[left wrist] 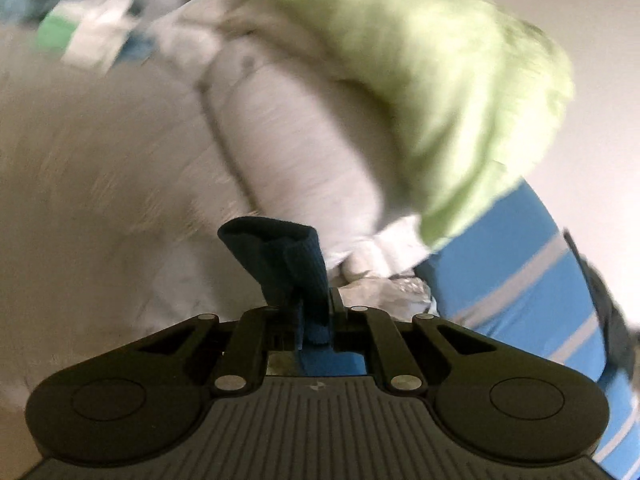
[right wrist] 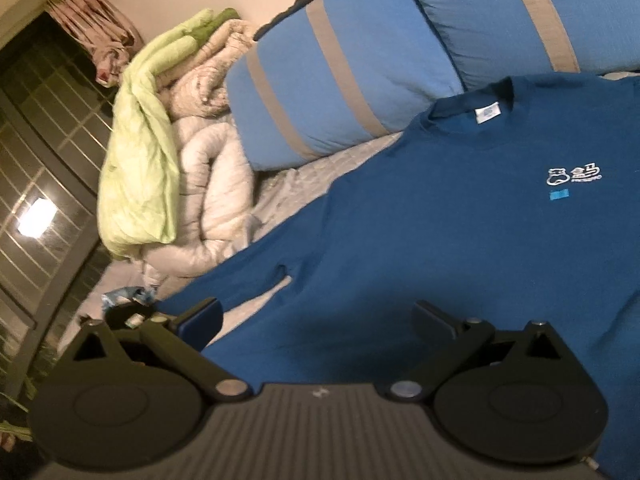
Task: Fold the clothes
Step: 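Move both tools over the sweatshirt and close the left tool on fabric, then lift the navy sleeve cuff with the left tool and carry it across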
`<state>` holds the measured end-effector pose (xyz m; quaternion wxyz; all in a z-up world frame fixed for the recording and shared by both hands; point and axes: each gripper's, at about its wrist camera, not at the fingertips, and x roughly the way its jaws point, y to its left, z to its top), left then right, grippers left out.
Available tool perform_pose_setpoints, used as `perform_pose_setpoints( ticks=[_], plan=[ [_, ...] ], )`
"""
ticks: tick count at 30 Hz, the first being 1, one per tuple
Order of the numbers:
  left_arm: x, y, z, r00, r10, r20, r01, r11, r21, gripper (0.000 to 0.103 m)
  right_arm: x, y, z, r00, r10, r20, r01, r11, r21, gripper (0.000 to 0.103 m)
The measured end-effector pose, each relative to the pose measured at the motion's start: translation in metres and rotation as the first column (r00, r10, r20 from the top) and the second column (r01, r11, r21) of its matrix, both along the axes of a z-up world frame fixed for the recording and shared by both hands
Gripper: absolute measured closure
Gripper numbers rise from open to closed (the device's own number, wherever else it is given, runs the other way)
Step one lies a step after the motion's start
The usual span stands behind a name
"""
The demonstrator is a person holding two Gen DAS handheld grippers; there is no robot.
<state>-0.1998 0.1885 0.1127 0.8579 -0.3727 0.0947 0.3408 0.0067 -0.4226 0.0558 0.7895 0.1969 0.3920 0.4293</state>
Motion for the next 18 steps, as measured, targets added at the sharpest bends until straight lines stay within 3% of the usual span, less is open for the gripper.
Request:
perform_pose_setpoints(
  ticks=[5,11,18],
  plan=[
    [0.027,-0.031,0.043,0.994,-0.084,-0.072,0.095,0.983,0.155,0.093,-0.003,0.007,0.000,0.999,-0.030,0.045,0.034,0.996,-0.080,0.000],
    [0.059,-0.072,0.088,0.974,-0.155,-0.164,0.201,0.926,0.319,0.093,-0.009,0.010,0.001,0.996,-0.019,0.083,0.028,0.994,-0.104,0.000],
    [0.080,-0.112,0.132,0.962,-0.185,-0.201,0.255,0.874,0.414,0.093,-0.006,0.003,0.001,0.998,-0.025,0.059,0.028,0.998,-0.059,0.000]
  ],
)
